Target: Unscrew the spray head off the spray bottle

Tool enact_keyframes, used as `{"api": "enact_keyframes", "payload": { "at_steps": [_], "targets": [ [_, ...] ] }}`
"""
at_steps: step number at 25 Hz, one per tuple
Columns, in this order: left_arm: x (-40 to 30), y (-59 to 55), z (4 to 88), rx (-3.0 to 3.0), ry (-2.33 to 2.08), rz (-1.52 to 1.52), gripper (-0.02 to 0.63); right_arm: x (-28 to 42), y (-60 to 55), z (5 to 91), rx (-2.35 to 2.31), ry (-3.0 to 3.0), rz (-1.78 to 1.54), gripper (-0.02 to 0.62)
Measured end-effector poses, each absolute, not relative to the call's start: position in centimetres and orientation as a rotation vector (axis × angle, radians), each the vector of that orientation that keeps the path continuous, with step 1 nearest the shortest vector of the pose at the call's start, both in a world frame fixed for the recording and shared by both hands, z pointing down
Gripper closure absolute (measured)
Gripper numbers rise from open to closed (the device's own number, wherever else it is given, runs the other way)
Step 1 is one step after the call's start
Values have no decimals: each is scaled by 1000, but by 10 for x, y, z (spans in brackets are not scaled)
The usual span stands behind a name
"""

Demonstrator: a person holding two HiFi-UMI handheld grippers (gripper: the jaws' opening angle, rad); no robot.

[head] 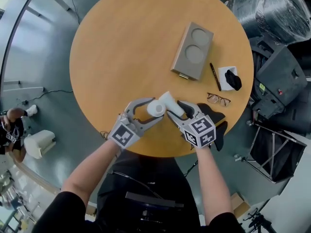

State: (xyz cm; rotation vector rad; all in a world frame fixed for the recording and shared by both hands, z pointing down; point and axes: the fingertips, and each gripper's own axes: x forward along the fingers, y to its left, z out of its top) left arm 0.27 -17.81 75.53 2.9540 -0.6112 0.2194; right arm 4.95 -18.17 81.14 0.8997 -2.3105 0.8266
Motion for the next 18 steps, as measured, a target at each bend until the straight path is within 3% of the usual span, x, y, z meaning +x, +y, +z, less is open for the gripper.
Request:
{"api": "enact_keyframes", "payload": {
  "at_steps": [8,18],
  "targets": [
    [-8,-191,818,2901,-636,391,298,48,-191,847,920,-2257,775,348],
    [-28,-177,839,2901,-601,572,302,23,-177,856,813,-2210,609,345]
  ]
}}
